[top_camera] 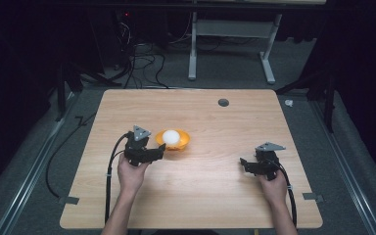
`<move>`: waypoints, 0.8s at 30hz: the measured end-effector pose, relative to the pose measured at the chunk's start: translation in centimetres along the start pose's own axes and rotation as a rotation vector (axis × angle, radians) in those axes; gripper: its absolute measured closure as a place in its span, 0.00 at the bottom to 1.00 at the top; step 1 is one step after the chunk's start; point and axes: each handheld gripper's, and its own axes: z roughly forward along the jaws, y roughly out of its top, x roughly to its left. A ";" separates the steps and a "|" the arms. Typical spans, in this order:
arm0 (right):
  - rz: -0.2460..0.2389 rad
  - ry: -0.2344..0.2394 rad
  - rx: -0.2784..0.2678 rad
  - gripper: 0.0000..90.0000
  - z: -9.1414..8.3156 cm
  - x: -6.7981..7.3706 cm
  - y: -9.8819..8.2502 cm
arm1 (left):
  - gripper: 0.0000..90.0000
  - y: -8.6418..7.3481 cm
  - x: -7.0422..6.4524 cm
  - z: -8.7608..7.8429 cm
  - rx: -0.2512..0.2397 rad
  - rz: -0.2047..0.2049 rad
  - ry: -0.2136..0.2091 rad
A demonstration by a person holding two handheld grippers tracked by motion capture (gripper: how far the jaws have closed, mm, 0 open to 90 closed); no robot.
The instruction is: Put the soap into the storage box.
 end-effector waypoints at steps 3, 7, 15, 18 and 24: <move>0.000 0.000 0.000 0.28 0.0 0.0 0.0 | 0.26 -0.2 0.1 -0.2 -0.002 -0.006 0.000; 0.000 0.000 0.000 0.28 0.0 0.0 0.0 | 0.26 -0.5 0.3 -0.4 0.000 -0.012 0.003; 0.000 0.000 0.000 0.28 0.0 0.0 0.0 | 0.26 -0.8 0.3 -0.7 -0.002 -0.018 0.004; 0.000 0.000 0.000 0.28 0.0 0.0 0.0 | 0.26 -0.9 0.4 -0.8 0.001 -0.020 0.008; 0.000 0.000 0.000 0.28 0.0 0.0 0.0 | 0.26 -1.2 0.6 -1.0 -0.002 -0.029 0.012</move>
